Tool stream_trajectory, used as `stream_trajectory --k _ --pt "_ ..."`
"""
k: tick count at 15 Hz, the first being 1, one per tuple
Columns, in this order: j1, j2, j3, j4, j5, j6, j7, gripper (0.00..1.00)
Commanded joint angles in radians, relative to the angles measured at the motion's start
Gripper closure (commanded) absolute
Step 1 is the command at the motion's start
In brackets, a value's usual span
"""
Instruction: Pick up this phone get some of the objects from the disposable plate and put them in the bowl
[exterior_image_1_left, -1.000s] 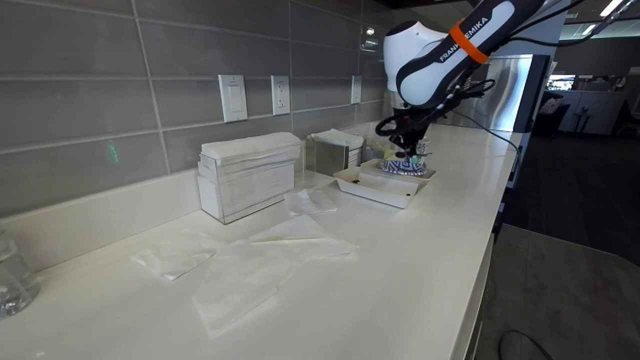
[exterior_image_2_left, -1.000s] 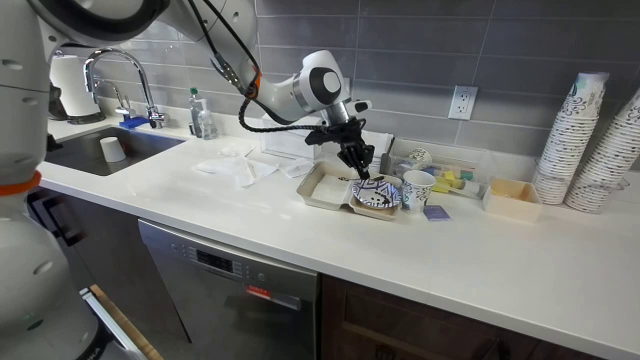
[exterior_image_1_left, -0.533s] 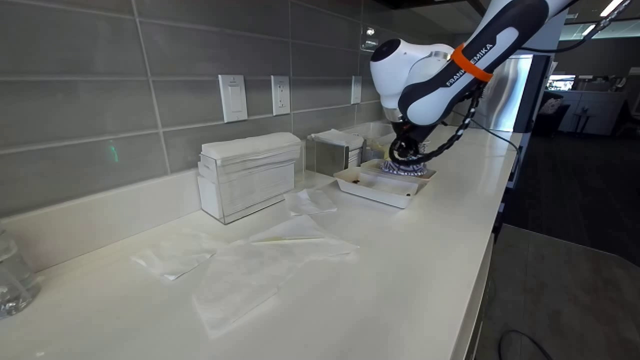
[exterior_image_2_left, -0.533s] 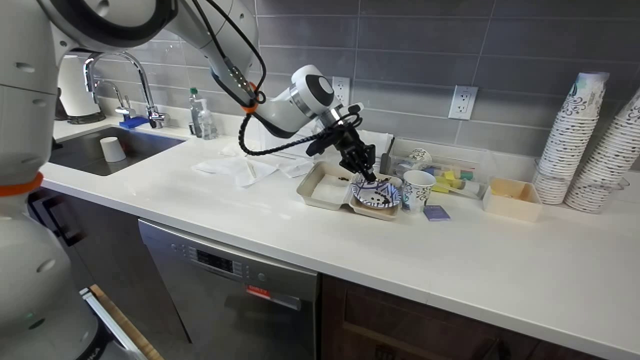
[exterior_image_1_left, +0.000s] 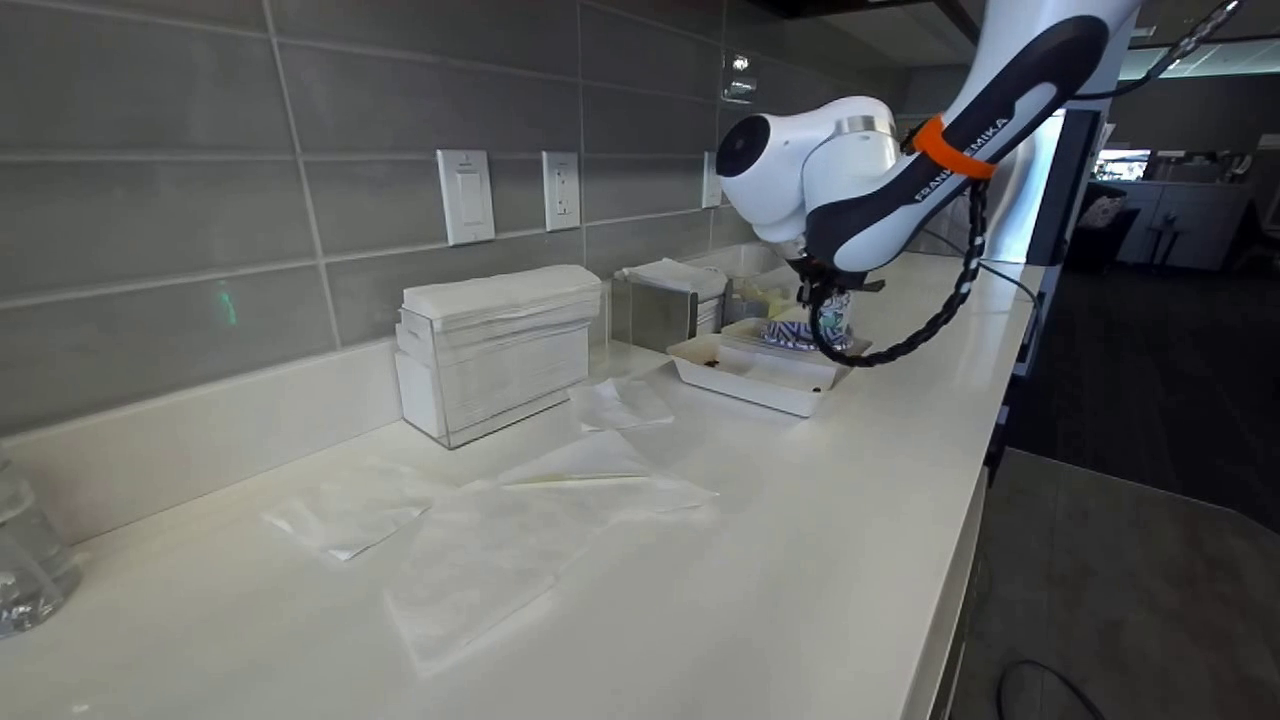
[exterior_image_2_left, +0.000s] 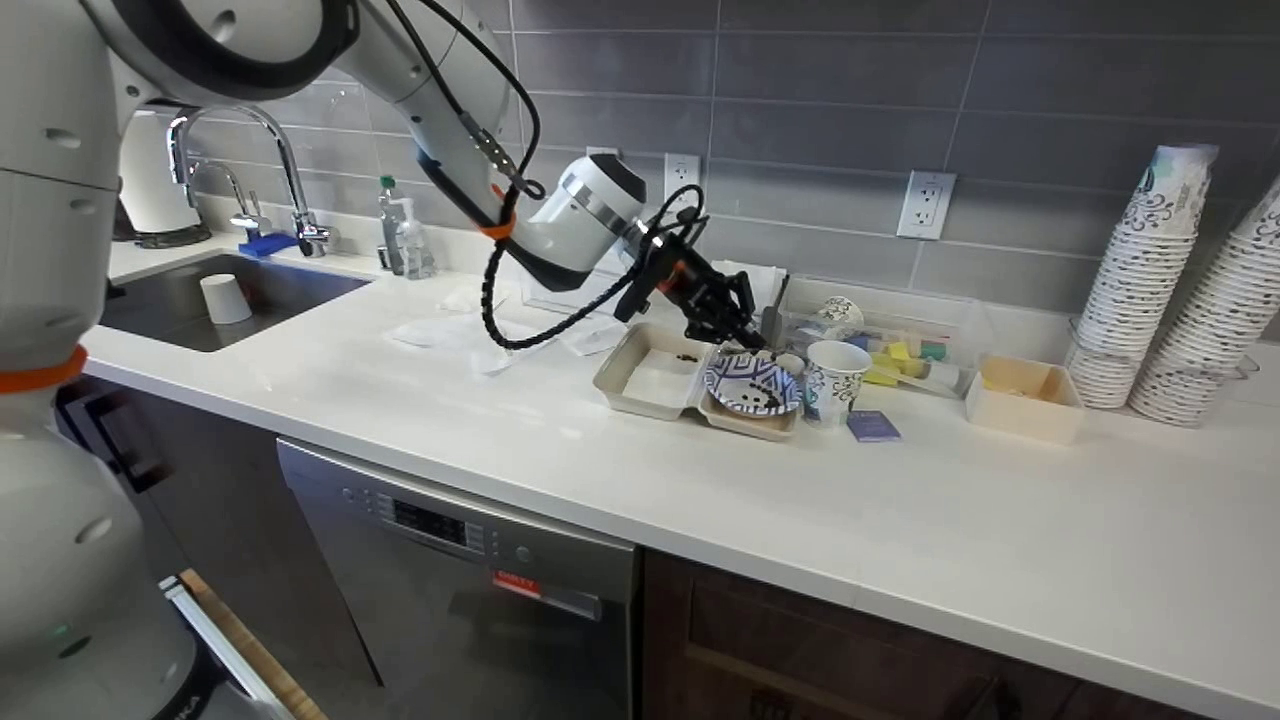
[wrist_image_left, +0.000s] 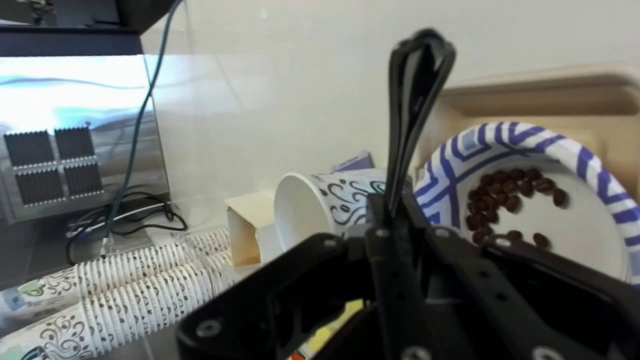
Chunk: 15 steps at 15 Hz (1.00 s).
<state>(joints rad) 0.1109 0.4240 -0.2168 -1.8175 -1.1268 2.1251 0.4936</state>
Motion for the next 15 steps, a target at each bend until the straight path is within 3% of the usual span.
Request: stream_trajectory --k 1,5,10,12,15 --pt "-0.006 -0.019 0.054 -0.033 -0.097 -0.113 0.010 0.98" --pt "-0.015 -0.015 0.106 -0.043 -0.148 -0.170 -0.001 0.98" --pt "-0.032 -0.015 0.138 -0.052 -0.207 -0.157 0.008 0.98" --pt "-0.044 -0.018 0.150 -0.048 -0.177 -0.161 -0.015 0.98" --pt "-0.094 -0.050 0.194 -0.028 0.021 -0.140 -0.144 0.98"
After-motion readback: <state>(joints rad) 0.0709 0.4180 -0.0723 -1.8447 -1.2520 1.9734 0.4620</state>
